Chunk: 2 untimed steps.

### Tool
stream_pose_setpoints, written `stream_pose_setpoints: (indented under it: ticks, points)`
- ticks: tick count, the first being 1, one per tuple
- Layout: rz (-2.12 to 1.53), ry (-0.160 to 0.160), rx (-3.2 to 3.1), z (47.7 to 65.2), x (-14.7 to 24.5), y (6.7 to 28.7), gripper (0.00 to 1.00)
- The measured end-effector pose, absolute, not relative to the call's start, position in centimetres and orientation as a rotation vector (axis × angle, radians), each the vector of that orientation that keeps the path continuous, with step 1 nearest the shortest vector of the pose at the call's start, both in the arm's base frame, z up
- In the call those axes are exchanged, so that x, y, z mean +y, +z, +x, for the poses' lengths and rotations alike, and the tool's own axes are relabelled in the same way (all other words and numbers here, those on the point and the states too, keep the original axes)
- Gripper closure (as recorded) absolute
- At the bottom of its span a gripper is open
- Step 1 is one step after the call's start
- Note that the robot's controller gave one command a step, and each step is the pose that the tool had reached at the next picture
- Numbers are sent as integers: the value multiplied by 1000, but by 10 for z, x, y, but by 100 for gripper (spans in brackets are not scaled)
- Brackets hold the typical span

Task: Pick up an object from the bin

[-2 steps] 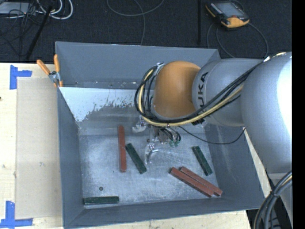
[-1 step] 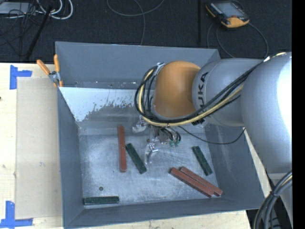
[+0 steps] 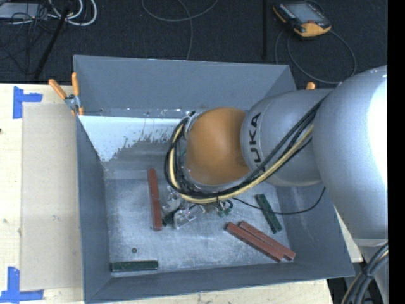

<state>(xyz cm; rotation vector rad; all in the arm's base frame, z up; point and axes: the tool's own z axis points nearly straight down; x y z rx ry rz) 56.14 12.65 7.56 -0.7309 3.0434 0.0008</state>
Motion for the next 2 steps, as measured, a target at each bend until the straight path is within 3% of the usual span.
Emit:
stream_pose_setpoints:
  ticks: [1,2]
  points:
    - [-730,1,3044,561,126,76,100]
    - [-936,1,2991,554,135,245,100]
